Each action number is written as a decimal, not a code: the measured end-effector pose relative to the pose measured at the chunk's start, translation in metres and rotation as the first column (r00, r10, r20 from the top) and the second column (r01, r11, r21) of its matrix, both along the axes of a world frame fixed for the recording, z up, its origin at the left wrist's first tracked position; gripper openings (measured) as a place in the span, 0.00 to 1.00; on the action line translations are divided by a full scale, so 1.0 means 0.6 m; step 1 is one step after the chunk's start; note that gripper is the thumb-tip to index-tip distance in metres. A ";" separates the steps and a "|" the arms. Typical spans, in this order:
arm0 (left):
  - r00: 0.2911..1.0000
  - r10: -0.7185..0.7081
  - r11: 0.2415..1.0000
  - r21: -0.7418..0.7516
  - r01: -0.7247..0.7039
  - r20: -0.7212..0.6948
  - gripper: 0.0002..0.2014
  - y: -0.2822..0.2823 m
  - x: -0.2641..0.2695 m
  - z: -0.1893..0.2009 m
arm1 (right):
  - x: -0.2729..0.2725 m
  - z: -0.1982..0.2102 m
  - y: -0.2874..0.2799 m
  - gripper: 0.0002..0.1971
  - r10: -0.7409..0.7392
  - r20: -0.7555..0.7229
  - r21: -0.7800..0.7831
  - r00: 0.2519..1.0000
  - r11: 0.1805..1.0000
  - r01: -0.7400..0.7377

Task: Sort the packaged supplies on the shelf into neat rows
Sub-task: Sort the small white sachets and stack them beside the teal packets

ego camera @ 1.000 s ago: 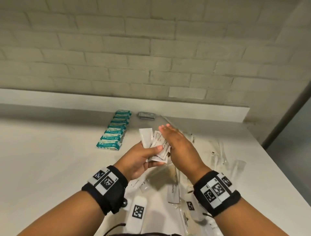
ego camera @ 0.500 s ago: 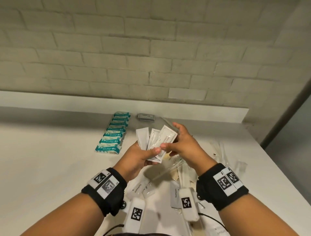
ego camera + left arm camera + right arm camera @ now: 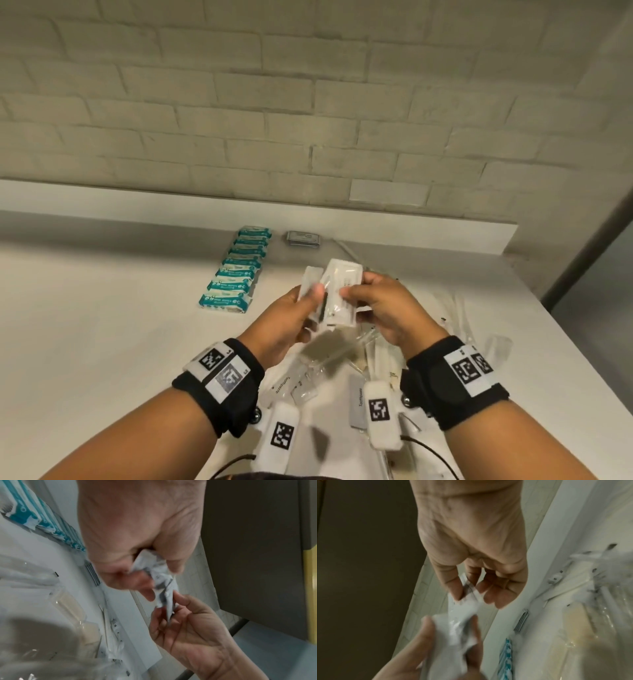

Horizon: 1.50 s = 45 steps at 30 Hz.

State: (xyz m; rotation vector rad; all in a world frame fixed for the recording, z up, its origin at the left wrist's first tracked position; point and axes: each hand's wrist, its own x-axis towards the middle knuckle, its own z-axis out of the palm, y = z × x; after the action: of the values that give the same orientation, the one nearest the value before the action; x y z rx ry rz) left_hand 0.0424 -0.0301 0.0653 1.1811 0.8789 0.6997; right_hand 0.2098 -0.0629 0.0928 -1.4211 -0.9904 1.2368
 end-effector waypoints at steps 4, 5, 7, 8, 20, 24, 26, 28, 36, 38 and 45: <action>0.997 0.070 0.996 -0.056 -0.072 -0.031 0.20 0.017 -0.021 -0.005 | 0.033 0.013 0.008 0.09 -0.116 -0.156 0.012 0.981 0.993 0.120; 0.998 0.057 0.998 -0.033 -0.058 -0.036 0.14 0.016 -0.023 -0.006 | 0.039 0.016 0.010 0.09 -0.125 -0.197 0.015 0.972 0.991 0.131; 1.000 0.027 1.000 0.015 -0.027 -0.014 0.12 0.014 -0.024 -0.008 | 0.045 0.019 0.013 0.08 -0.130 -0.257 0.005 0.958 0.991 0.135; 1.000 0.027 0.999 0.020 -0.027 0.002 0.13 0.014 -0.023 -0.010 | 0.046 0.019 0.015 0.07 -0.132 -0.278 -0.012 0.952 0.991 0.134; 0.980 0.069 0.974 0.225 -0.026 -0.185 0.15 0.012 -0.024 -0.019 | 0.047 0.029 0.014 0.11 0.119 0.026 0.085 0.993 0.989 -0.121; 0.882 -0.082 0.906 0.335 0.260 -0.464 0.17 0.020 -0.029 0.014 | 0.016 0.048 0.012 0.12 0.394 0.621 -0.025 0.678 0.874 -0.486; 0.932 -0.052 0.917 0.352 0.186 -0.358 0.20 0.029 -0.030 0.031 | -0.003 0.044 0.010 0.12 0.446 0.706 -0.127 0.550 0.844 -0.520; 0.988 0.048 0.946 0.324 0.002 -0.147 0.18 0.042 -0.031 0.036 | -0.013 0.034 0.009 0.19 0.423 0.599 -0.074 0.680 0.875 -0.479; 0.944 -0.055 0.998 0.035 0.046 0.325 0.20 0.011 0.004 0.010 | -0.044 0.030 0.014 0.24 0.327 0.244 0.112 0.913 0.926 -0.361; 0.946 0.051 0.998 -0.036 -0.042 0.322 0.12 0.009 0.025 0.016 | -0.058 0.026 0.015 0.27 0.293 0.480 0.046 0.827 0.933 -0.358; 0.959 0.085 0.990 -0.130 -0.051 0.271 0.12 0.034 0.019 0.017 | -0.037 0.028 0.007 0.63 0.107 0.892 0.097 0.439 0.903 -0.419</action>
State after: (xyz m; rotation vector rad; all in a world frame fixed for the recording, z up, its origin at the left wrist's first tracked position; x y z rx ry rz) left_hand 0.0539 -0.0097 0.0754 0.9213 0.7189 0.8327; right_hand 0.1874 -0.0584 0.1095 -1.6835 -2.1007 0.3965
